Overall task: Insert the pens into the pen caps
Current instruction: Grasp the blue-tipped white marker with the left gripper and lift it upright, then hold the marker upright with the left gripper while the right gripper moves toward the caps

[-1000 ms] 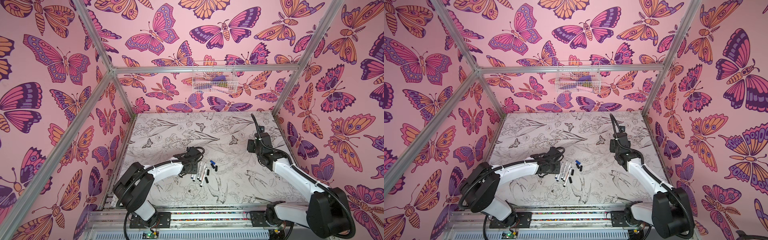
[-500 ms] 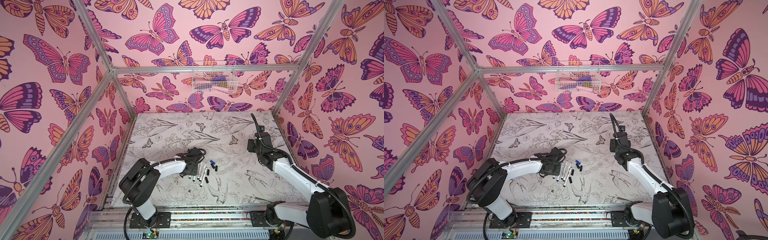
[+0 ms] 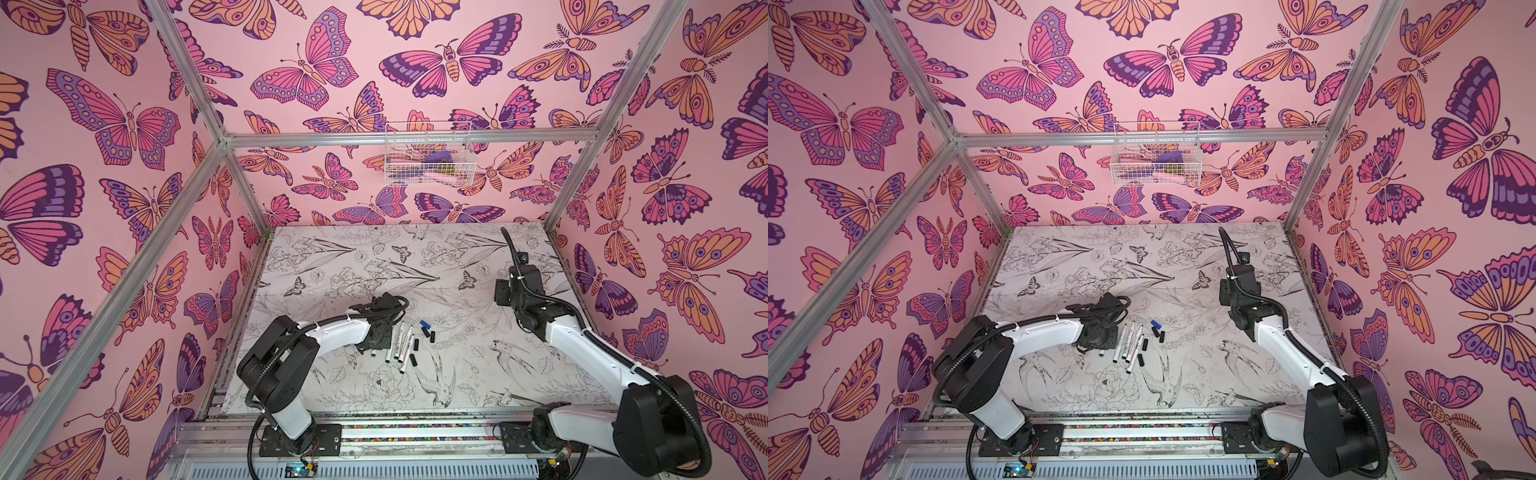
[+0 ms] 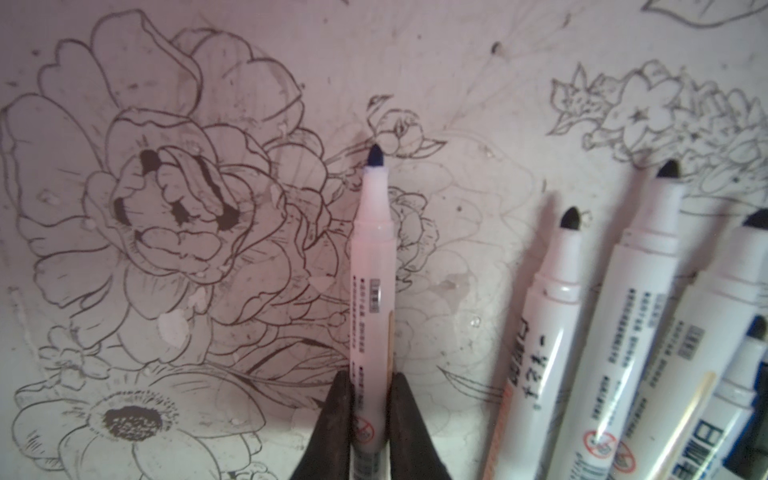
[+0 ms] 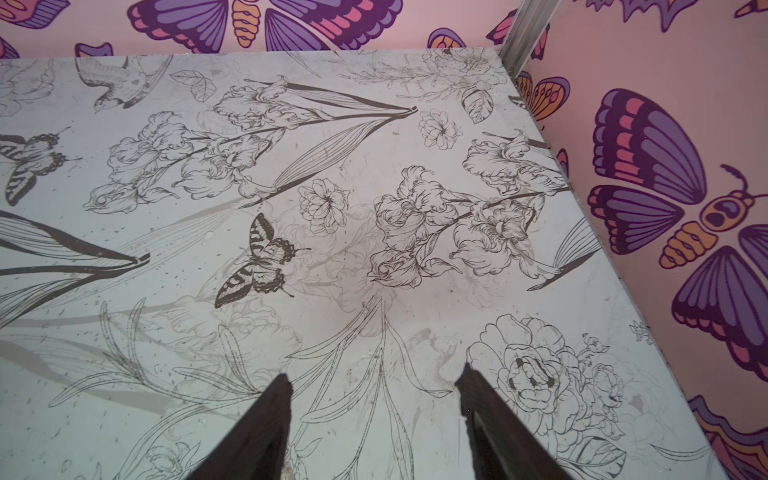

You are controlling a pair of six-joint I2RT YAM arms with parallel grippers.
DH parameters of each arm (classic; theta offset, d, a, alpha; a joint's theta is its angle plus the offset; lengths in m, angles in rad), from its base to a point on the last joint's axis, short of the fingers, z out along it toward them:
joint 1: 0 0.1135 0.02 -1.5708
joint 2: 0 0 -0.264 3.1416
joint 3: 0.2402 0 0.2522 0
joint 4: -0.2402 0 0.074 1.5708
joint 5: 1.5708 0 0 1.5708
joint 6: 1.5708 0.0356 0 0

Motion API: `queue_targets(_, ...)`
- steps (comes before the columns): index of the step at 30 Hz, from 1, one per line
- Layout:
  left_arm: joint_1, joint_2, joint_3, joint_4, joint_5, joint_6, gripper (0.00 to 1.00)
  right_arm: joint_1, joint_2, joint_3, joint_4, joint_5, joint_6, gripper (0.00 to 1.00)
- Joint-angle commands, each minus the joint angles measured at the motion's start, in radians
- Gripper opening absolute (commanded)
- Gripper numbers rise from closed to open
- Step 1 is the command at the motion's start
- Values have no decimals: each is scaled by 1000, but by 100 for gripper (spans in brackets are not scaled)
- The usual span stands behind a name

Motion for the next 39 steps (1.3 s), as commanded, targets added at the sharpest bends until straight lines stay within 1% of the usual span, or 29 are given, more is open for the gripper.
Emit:
queue_targets(1,22,-48,-27,0,54,0,0,-7,-24,40,-12,-97,8,67)
queue_targets(3,25,-108,-52,62,91,15,0,-8,-24,50,-20,-185,44,66)
queue_targets(4,25,-145,-67,108,123,31,0,-6,-24,52,-23,-272,46,66)
queue_targets(7,24,-253,-128,259,178,35,0,16,-20,52,-15,-440,118,65)
queue_targets(9,23,-320,-179,369,195,31,0,54,-10,45,18,-554,173,64)
queue_targets(11,23,-376,-244,489,225,33,0,122,5,43,58,-619,215,62)
queue_targets(12,22,-383,-269,543,242,33,0,165,16,44,80,-631,236,61)
queue_targets(13,22,-431,-290,580,261,37,0,201,24,46,104,-641,254,61)
queue_targets(15,21,-454,-309,617,283,48,0,278,46,62,144,-643,290,60)
queue_targets(17,16,-470,-324,647,300,54,0,325,67,77,190,-672,344,60)
queue_targets(21,-3,-486,-345,718,350,102,0,393,116,134,209,-713,365,60)
queue_targets(24,-18,-483,-339,724,356,121,0,416,144,158,225,-714,390,59)
queue_targets(28,-34,-479,-326,731,356,126,0,421,176,177,225,-698,399,57)
queue_targets(32,-44,-478,-319,745,333,126,0,432,200,191,216,-704,400,54)
queue_targets(39,-55,-462,-305,750,330,129,0,466,229,199,206,-723,398,47)
